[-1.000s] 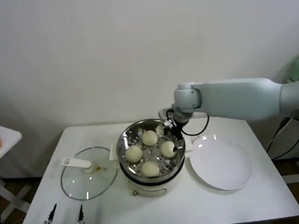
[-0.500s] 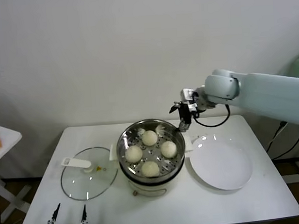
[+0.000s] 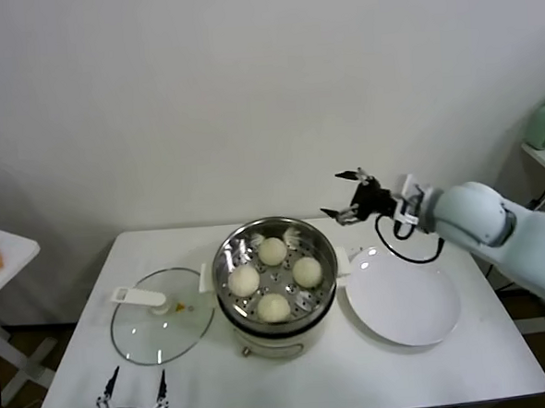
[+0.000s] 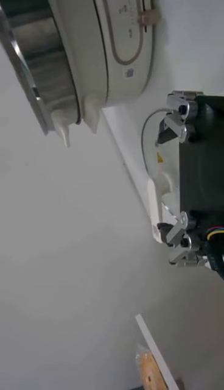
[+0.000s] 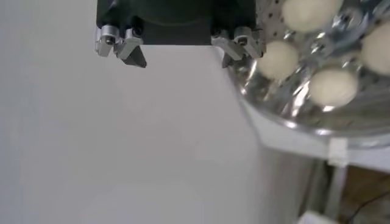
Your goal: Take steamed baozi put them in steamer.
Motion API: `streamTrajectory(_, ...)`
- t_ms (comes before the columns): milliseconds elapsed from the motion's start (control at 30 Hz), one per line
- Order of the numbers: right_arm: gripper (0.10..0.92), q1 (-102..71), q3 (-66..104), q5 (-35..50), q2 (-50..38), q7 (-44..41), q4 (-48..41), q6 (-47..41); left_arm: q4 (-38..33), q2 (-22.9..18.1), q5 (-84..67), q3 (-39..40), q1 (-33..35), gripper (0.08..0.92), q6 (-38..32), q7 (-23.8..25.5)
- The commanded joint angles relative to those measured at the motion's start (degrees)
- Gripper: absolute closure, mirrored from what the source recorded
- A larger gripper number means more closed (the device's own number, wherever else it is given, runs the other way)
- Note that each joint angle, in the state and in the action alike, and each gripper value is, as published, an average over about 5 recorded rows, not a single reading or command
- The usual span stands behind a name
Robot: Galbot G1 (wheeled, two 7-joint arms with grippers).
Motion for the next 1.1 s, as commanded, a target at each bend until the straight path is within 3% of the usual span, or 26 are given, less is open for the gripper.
streamTrajectory(33, 0.203, -67.1, 59.6, -6.0, 7.7, 12.3, 12.7, 10.9, -0.4, 0.1, 0.0, 0.4, 0.0, 0.177, 0.4, 0.1)
streamTrajectory(300, 0.203, -84.9, 71.1, -9.3, 26.3, 8.0, 13.0, 25.5, -1.3, -0.4, -0.5, 0.7, 0.0, 0.177, 0.6, 0.1)
streamTrajectory(567, 0.203, -95.6, 70.5, -7.7, 39.6, 5.5, 12.3, 40.0, -1.0, -0.8, -0.5, 0.7, -0.2, 0.177, 0.4, -0.1)
streamTrajectory(800, 0.203, -99.8, 65.6, -12.6, 45.4, 5.4, 8.8, 50.0, -0.7, -0.9, -0.6, 0.7, -0.3, 0.177, 0.2, -0.2)
streamTrajectory(1100, 0.203, -100.1, 63.4, -15.6, 47.6, 6.3, 5.5, 52.1, -0.4, -0.8, -0.8, 0.7, -0.5, 0.177, 0.1, -0.3)
